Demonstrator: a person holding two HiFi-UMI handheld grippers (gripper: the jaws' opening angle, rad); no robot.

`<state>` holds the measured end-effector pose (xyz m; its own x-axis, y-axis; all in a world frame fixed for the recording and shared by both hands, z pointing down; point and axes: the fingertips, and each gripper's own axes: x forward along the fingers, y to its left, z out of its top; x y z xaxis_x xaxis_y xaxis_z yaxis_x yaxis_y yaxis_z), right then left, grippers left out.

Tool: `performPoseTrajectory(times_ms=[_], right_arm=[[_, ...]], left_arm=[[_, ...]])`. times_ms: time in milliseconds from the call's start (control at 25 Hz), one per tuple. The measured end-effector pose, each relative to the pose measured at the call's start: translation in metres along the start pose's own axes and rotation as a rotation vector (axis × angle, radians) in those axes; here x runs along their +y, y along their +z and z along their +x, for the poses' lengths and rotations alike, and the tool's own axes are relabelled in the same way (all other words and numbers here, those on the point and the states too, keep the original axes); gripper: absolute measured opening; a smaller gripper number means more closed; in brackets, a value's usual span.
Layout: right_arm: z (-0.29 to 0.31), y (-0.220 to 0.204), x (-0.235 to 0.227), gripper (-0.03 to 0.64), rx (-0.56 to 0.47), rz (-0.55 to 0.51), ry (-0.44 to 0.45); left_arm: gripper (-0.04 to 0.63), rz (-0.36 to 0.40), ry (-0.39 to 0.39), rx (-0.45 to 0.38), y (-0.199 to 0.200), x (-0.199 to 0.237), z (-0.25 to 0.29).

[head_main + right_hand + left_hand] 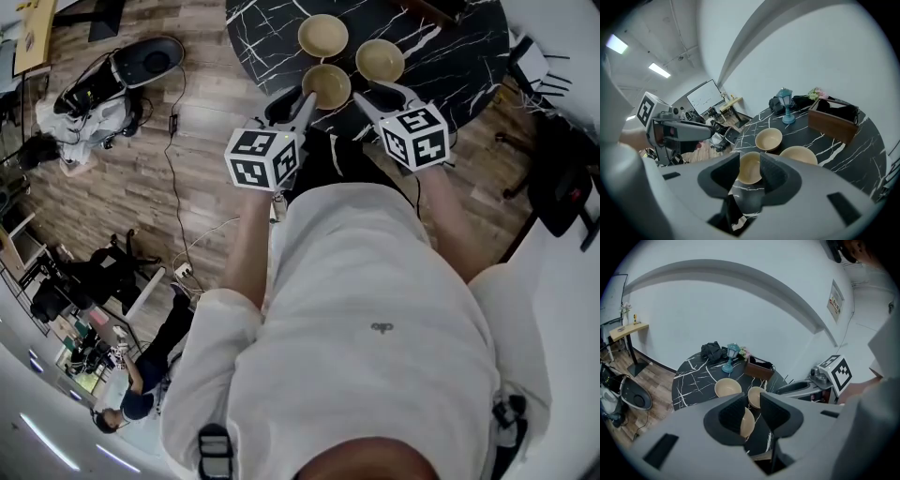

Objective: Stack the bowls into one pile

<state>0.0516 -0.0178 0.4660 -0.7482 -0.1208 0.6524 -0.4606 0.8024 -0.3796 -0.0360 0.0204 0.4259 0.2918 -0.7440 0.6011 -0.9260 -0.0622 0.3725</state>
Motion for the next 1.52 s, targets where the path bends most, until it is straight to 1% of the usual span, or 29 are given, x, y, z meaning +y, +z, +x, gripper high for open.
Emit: performPoseTrajectory(times_ms=[160,240,320,480,640,880,960,1080,1240,1360,1520], right_arm=[[0.009,-0.011,-0.001,0.126,0.025,-0.052,-0.022],[0.016,-0.018,0.001,0.126,0.038,-0.055,-0.019],[0.023,-0.023,0.001,0.124,0.046,-0.044,-0.015],[0.038,-0.033,-0.003,0.123,0.073,-0.02,-0.013],[0.052,-0.044,-0.009,0.121,0.106,0.003,-0.047],[0.071,-0.056,-0.024,0.101,0.134,0.072,-0.1],[0.079,-0.058,-0.027,0.098,0.146,0.083,-0.114],[0.085,-0.064,-0.031,0.092,0.17,0.101,-0.142],[0.092,-0.068,-0.039,0.087,0.196,0.102,-0.195],[0.096,-0.073,-0.041,0.084,0.206,0.13,-0.214],[0.101,-0.077,-0.042,0.081,0.217,0.157,-0.232]], left_arm=[[0.098,0.009,-0.002,0.022,-0.004,0.004,0.007],[0.098,0.025,0.002,0.044,-0.008,0.008,0.012],[0.098,0.038,0.005,0.069,-0.014,0.014,0.018],[0.098,0.034,-0.002,0.114,-0.028,0.026,0.028],[0.098,0.037,-0.01,0.173,-0.046,0.043,0.037],[0.097,0.019,-0.031,0.234,-0.067,0.068,0.056],[0.095,0.02,-0.045,0.255,-0.072,0.076,0.063],[0.087,0.002,-0.078,0.273,-0.081,0.084,0.071],[0.084,-0.004,-0.129,0.292,-0.088,0.095,0.085],[0.084,-0.01,-0.164,0.311,-0.096,0.099,0.091],[0.081,-0.054,-0.216,0.31,-0.101,0.101,0.098]])
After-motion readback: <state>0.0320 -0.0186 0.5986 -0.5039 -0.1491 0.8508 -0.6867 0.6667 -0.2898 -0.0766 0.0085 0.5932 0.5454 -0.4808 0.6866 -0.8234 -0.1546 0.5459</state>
